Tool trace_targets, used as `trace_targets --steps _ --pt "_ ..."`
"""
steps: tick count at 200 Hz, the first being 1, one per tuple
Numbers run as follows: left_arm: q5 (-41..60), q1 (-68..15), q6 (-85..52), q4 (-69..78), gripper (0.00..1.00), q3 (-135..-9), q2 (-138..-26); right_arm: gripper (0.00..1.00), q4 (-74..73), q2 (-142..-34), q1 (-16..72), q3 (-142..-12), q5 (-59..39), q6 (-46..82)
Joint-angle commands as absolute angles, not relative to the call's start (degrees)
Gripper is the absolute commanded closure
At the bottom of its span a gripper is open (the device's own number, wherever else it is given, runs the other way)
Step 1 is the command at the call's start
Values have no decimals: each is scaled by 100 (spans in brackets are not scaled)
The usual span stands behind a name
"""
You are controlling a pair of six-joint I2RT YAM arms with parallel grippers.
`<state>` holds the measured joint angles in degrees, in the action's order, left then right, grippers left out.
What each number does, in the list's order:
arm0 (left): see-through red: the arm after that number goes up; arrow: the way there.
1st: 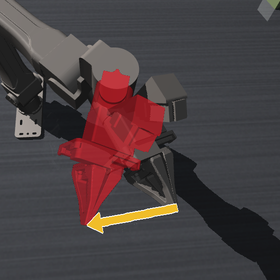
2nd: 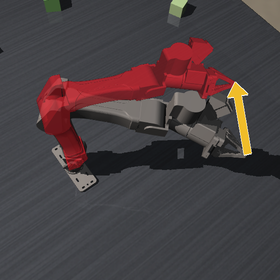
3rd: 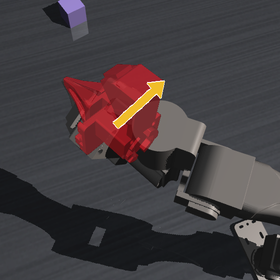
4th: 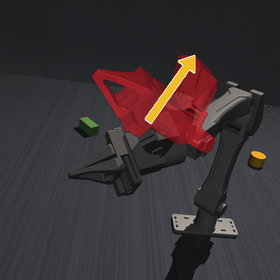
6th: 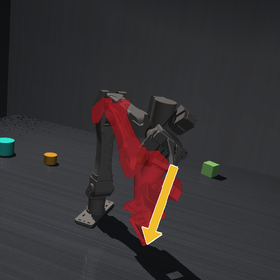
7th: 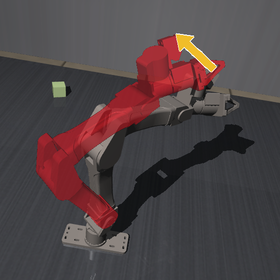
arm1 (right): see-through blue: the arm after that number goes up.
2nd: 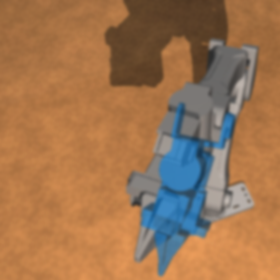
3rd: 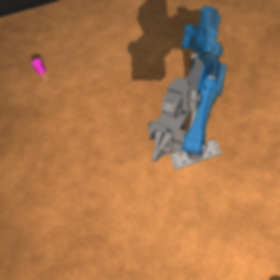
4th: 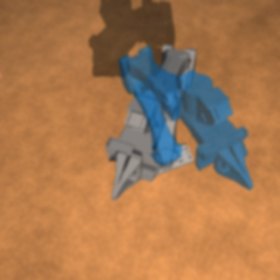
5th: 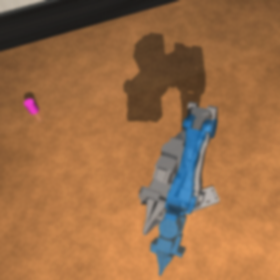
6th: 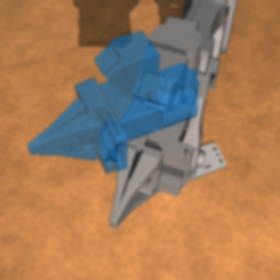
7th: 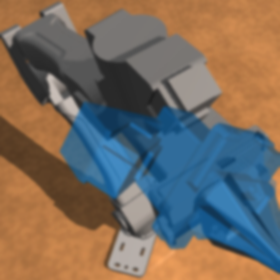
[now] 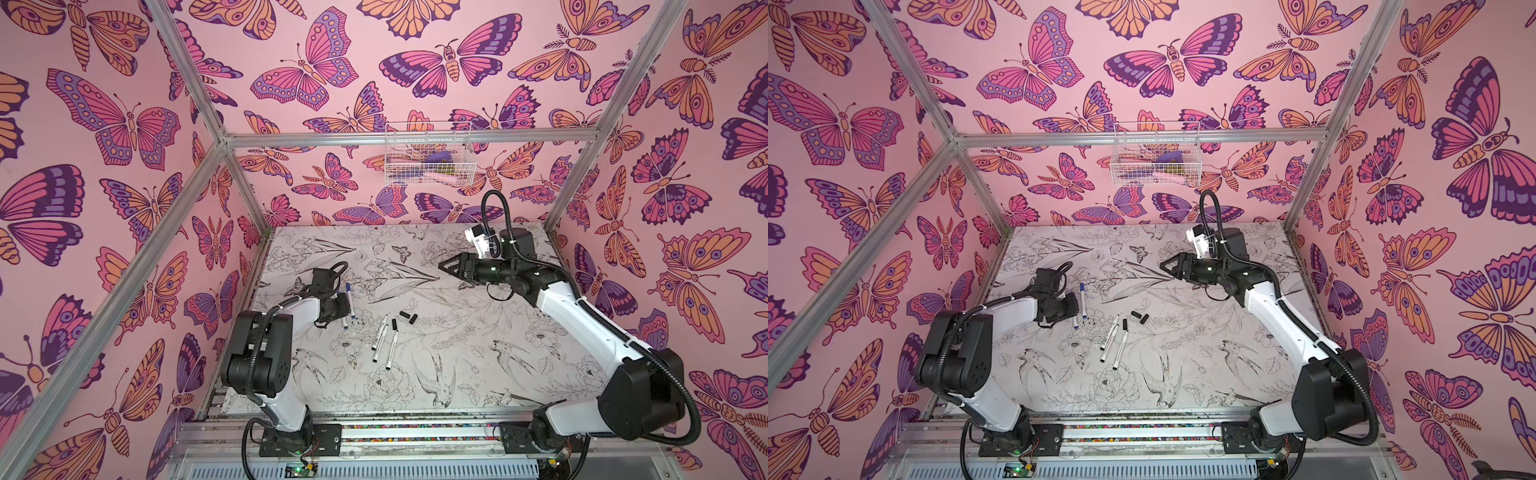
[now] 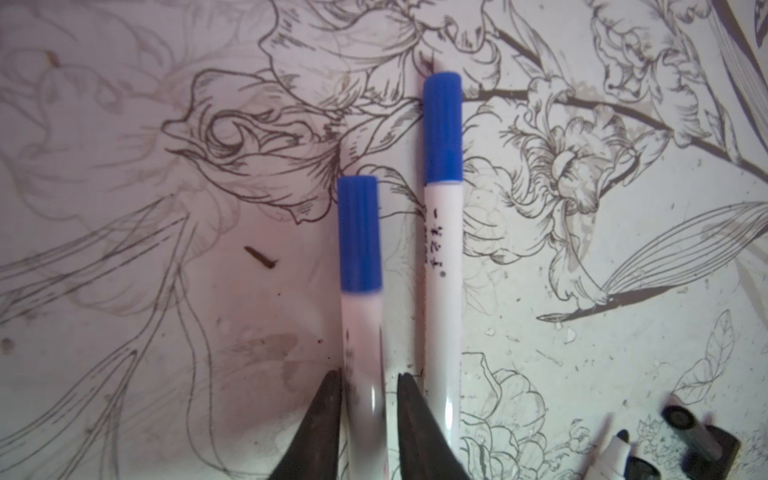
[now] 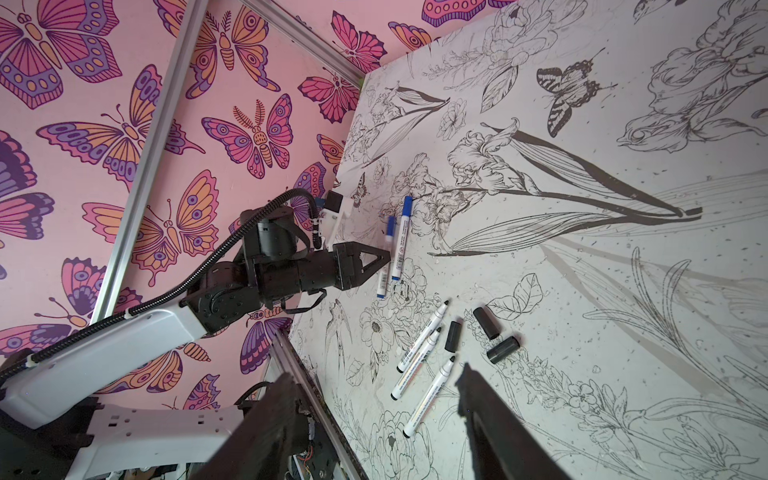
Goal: Insert the pens into the pen caps
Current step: 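Lower the blue-capped marker onto the table with the left gripper and release, then move the left gripper to an uncapped white marker and grasp it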
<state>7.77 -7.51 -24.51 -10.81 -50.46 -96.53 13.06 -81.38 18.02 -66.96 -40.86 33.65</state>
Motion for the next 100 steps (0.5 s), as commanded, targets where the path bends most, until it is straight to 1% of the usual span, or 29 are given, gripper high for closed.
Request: trace_targets --steps 1,28,52,78,100 --pt "660 -712 -2529 -1238 67 -5091 -9573 36 1415 -8121 1795 -6719 -4025 3212" --pt "586 -720 -2691 -1387 60 -5034 -9175 36 1390 -8092 1809 -6693 -4034 3215" --pt "455 -874 -2825 -1553 55 -4809 -8488 36 1419 -8052 1819 -6683 -4003 3156" --pt "295 -1469 -2811 -1988 53 -4656 -7899 36 1486 -8073 1836 -6699 -3961 3095" --pt "486 -2146 -2867 -2257 53 -4553 -7686 36 1518 -8102 1837 -6720 -3938 3081"
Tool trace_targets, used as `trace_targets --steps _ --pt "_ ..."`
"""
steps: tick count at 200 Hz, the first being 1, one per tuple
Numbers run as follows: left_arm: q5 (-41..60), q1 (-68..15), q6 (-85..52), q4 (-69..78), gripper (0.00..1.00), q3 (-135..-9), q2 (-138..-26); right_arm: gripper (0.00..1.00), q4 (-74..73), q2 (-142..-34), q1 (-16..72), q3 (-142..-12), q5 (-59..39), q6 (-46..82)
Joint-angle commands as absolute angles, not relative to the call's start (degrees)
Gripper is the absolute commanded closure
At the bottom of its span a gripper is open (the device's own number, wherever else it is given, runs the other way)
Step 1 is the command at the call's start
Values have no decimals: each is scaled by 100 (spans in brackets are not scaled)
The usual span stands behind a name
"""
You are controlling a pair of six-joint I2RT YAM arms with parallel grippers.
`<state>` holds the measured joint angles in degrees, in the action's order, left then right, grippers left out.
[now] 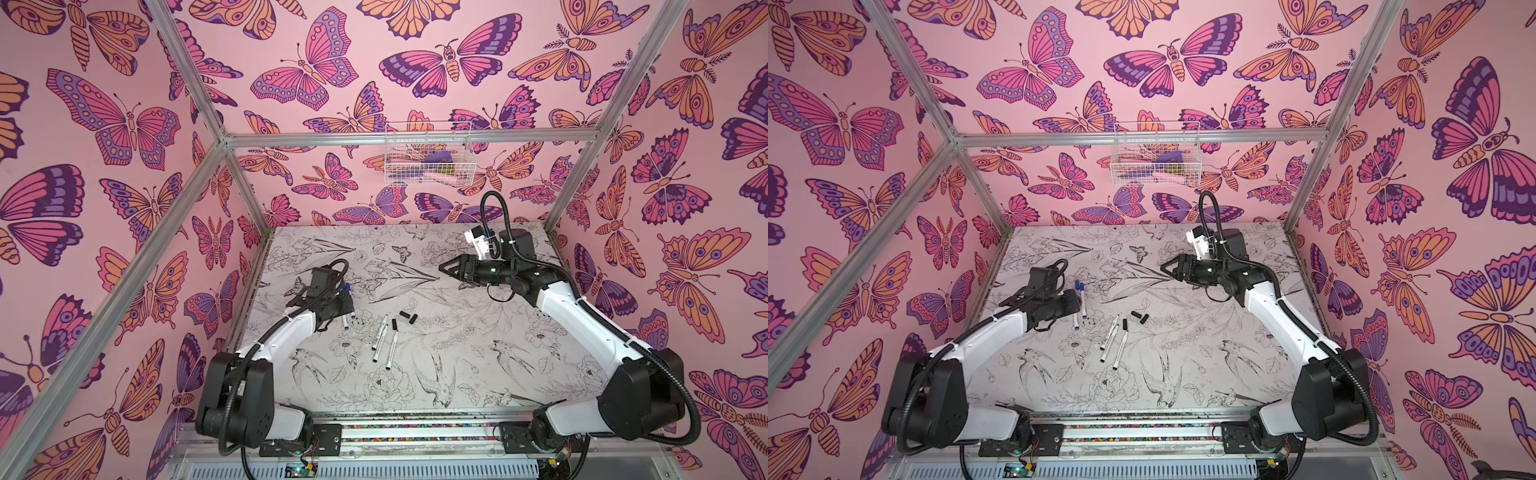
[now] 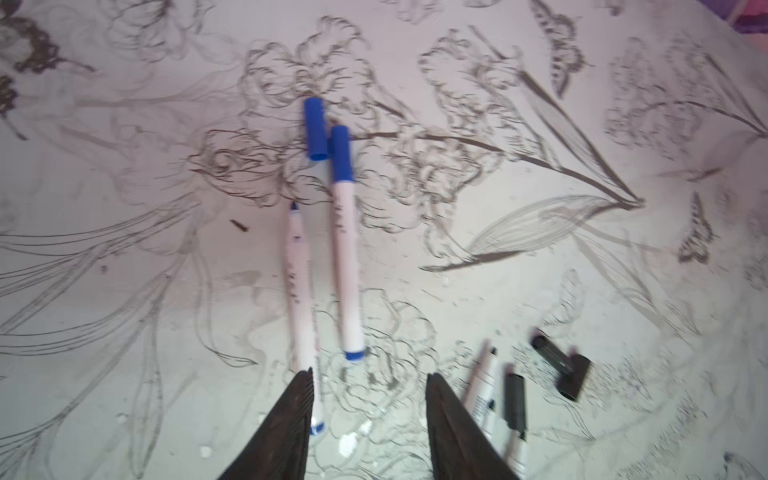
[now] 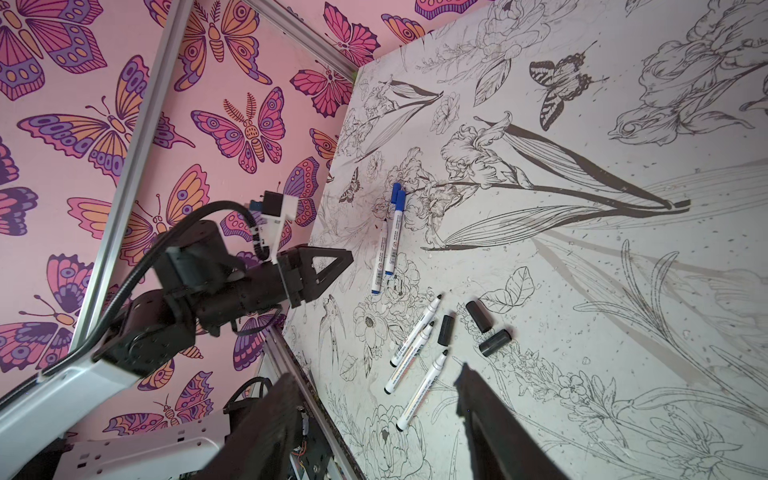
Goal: Insert the pens into the pen caps
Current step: 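Move the left gripper to an uncapped white marker and grasp it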
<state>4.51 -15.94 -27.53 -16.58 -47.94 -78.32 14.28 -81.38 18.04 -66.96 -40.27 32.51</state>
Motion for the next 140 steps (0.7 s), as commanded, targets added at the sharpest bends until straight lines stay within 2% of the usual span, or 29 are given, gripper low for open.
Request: trace_targets --steps 1,31,48,85,140 --pt "502 -2163 -2866 -2258 53 -4548 -7684 36 1519 -8103 1837 -6718 -3933 3083" --pt "1119 -3134 -2774 -2284 53 -4531 -7831 37 1572 -8171 1837 -6754 -3911 3032" --pt "1153 -3580 -2518 -2380 52 -4578 -7970 37 1596 -8196 1837 -6774 -3901 3017" --pt "704 -4282 -1983 -2655 49 -4847 -8387 37 1693 -8191 1834 -6794 -3863 2933" --pt "-413 -4740 -1932 -2918 51 -5095 -9049 37 1743 -8112 1833 -6789 -3828 2830"
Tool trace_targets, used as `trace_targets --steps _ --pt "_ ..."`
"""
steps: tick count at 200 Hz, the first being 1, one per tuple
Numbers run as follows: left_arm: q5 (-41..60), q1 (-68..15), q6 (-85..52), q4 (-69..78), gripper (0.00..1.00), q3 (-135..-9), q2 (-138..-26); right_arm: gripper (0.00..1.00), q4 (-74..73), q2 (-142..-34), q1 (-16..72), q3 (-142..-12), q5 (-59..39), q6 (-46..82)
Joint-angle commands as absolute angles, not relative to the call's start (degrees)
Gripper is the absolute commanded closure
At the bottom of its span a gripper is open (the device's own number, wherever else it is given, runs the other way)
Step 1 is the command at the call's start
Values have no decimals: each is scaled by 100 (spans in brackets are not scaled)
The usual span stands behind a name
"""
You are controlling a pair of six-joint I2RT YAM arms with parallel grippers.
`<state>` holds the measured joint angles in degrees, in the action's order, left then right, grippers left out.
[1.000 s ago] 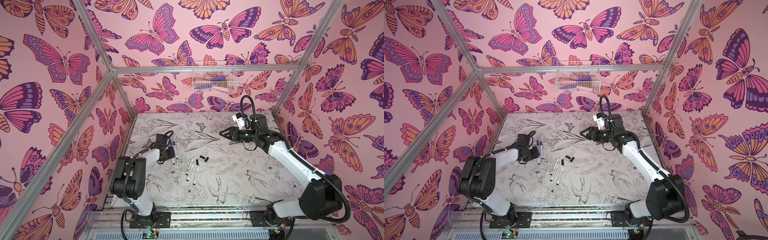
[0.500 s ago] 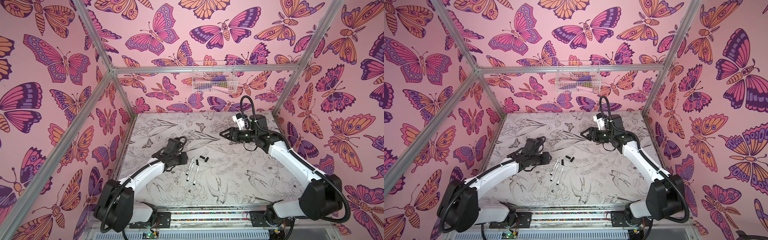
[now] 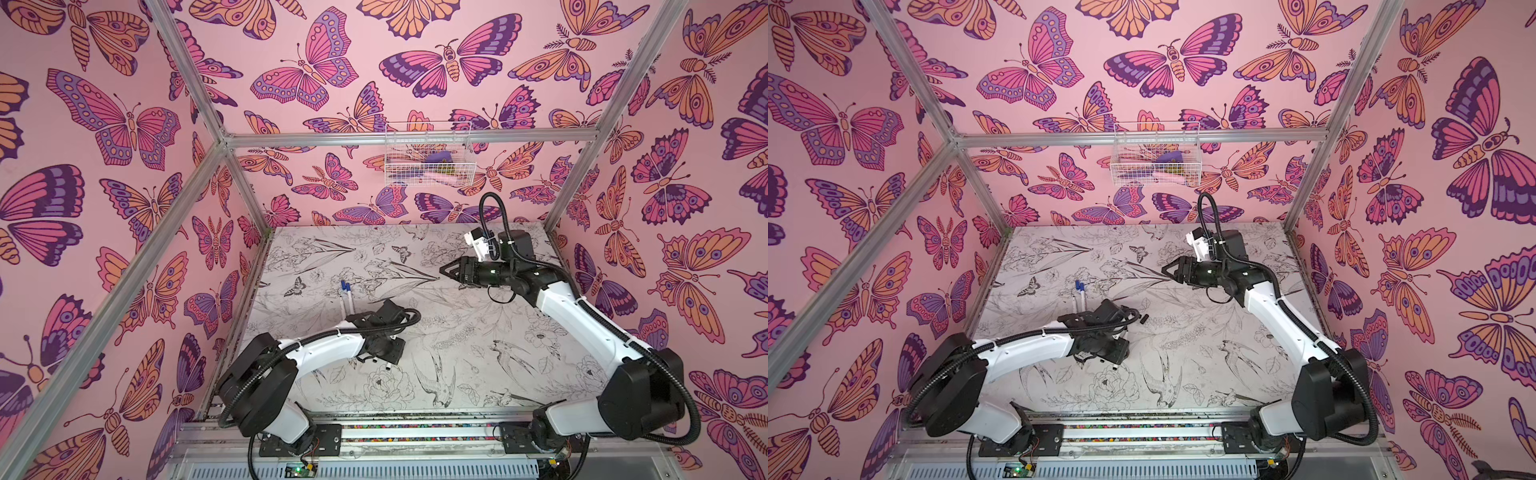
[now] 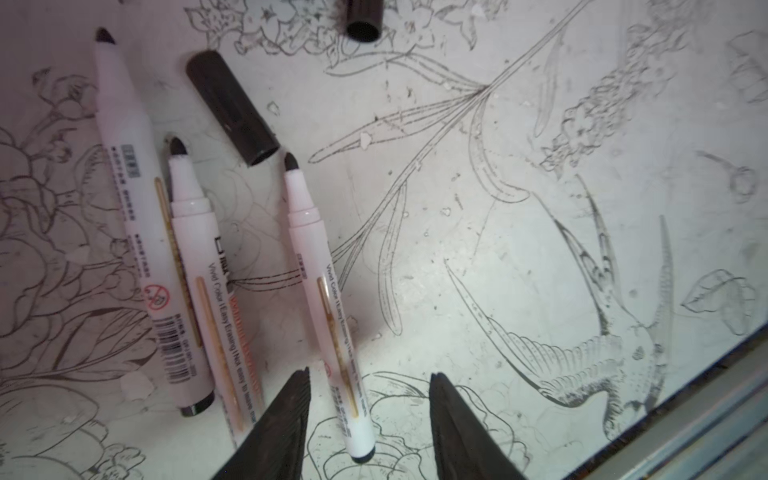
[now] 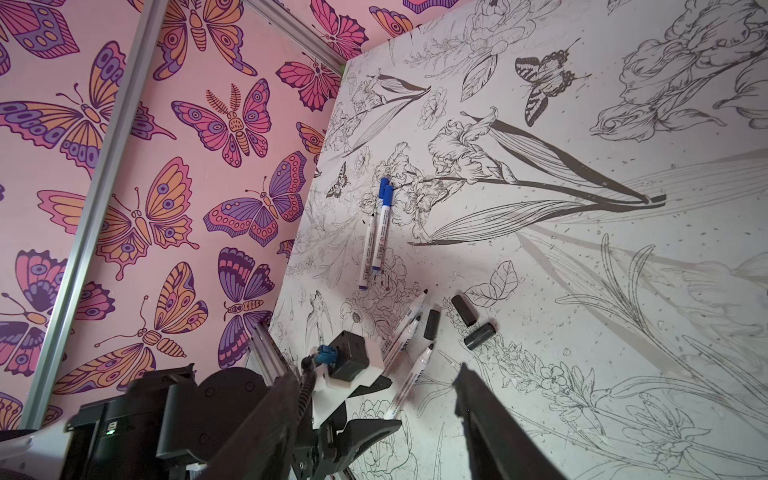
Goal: Insert the pens into the pen caps
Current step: 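Move the left gripper to an uncapped white marker and grasp it, then lift the white marker upright with the left gripper toward the right gripper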
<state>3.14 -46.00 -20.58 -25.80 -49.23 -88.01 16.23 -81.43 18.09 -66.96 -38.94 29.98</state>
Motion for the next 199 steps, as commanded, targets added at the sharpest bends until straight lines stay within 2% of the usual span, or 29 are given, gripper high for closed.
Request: trace_targets --steps 1,47,64,83,110,136,165,199 --pt "-422 -4747 -1928 -2922 51 -5101 -9055 37 1742 -8112 1835 -6787 -3830 2830" --pt "-408 -5082 -1856 -3166 55 -5394 -9647 37 1755 -8104 1837 -6772 -3789 2813" --pt "-316 -5191 -1831 -3182 60 -5405 -9722 37 1787 -8104 1830 -6775 -3730 2794" --pt "-330 -5238 -1753 -3152 79 -5390 -9694 38 1817 -8107 1837 -6769 -3718 2782" --pt "-258 -5230 -1479 -2979 100 -5441 -9500 38 1878 -8086 1832 -6779 -3491 2777" --pt "-10 -4998 -1324 -2749 100 -5686 -9013 37 1951 -8048 1825 -6780 -3453 2787" --pt "610 -4357 -1780 -1679 100 -5651 -8285 37 1766 -7978 1894 -6621 -3648 2874" --pt "811 -4017 -2345 -687 100 -5484 -7865 37 1791 -8062 2447 -6682 -3822 2718"
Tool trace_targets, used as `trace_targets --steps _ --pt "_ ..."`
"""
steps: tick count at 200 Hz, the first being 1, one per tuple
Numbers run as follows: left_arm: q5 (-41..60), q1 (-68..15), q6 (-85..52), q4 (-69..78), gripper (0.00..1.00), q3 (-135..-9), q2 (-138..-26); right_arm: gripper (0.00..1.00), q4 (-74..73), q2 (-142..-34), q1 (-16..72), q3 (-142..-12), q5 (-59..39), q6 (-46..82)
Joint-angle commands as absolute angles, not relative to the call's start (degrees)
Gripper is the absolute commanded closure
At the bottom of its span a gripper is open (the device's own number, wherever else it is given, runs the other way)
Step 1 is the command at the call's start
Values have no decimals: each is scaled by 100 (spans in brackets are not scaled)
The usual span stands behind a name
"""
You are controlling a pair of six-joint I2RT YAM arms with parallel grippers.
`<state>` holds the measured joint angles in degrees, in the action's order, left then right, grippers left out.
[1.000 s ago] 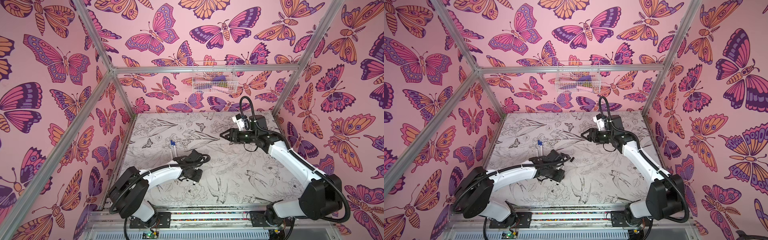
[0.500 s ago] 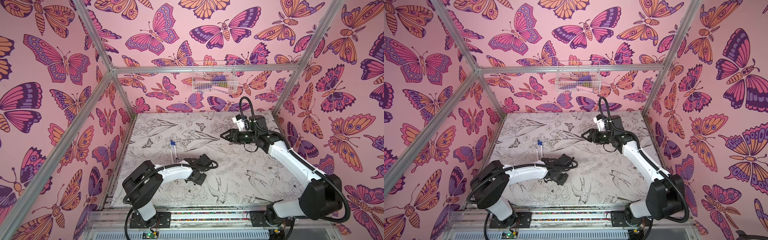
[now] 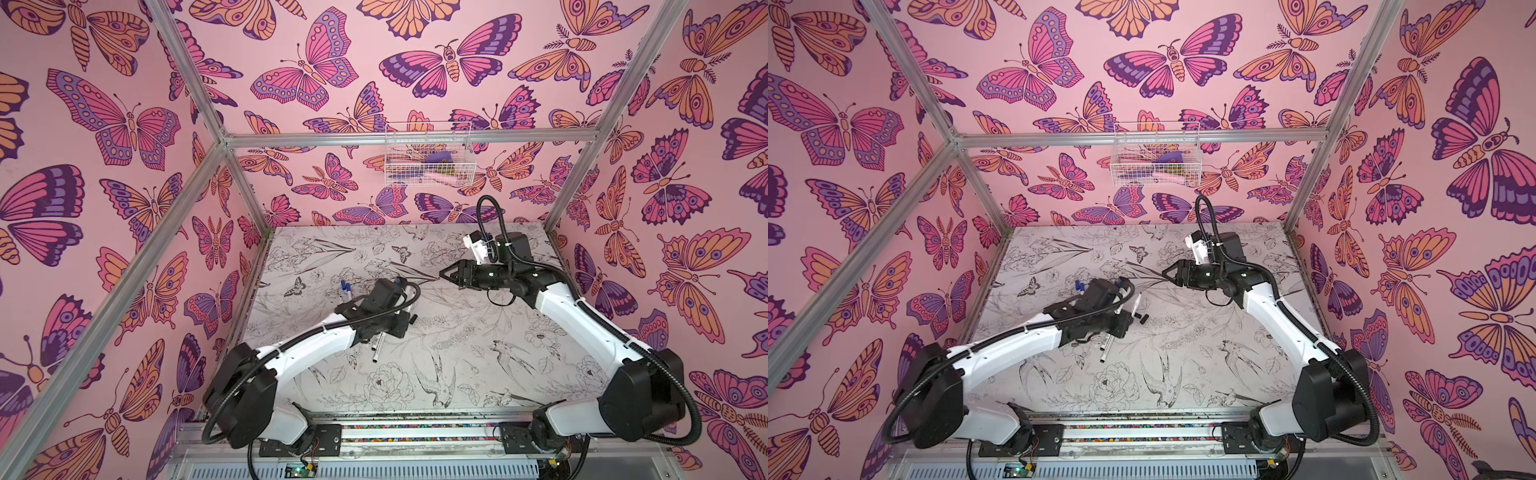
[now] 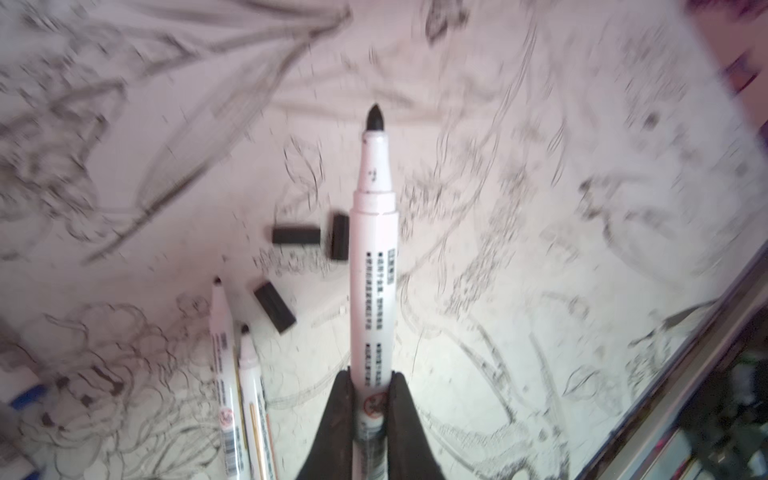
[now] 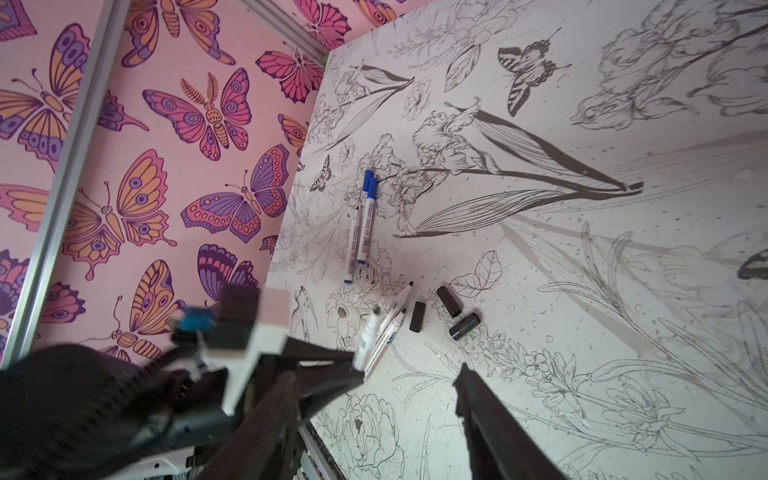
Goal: Insert the pens into the pen caps
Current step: 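Lift the white marker upright with the left gripper toward the right gripper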
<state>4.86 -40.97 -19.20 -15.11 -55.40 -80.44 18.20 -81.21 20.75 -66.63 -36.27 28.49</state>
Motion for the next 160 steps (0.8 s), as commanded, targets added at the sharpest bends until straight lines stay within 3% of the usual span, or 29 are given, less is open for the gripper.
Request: trace_targets --steps 1,58,160 --pt "814 -4012 -2346 -673 100 -5484 -7861 37 1779 -8070 2454 -6676 -3822 2730" --pt "966 -4017 -2433 -547 100 -5392 -7640 40 1349 -8566 2965 -6854 -3747 3042" --pt "1261 -4061 -2383 -361 100 -5150 -7475 64 1063 -9232 3272 -7269 -3561 3216"
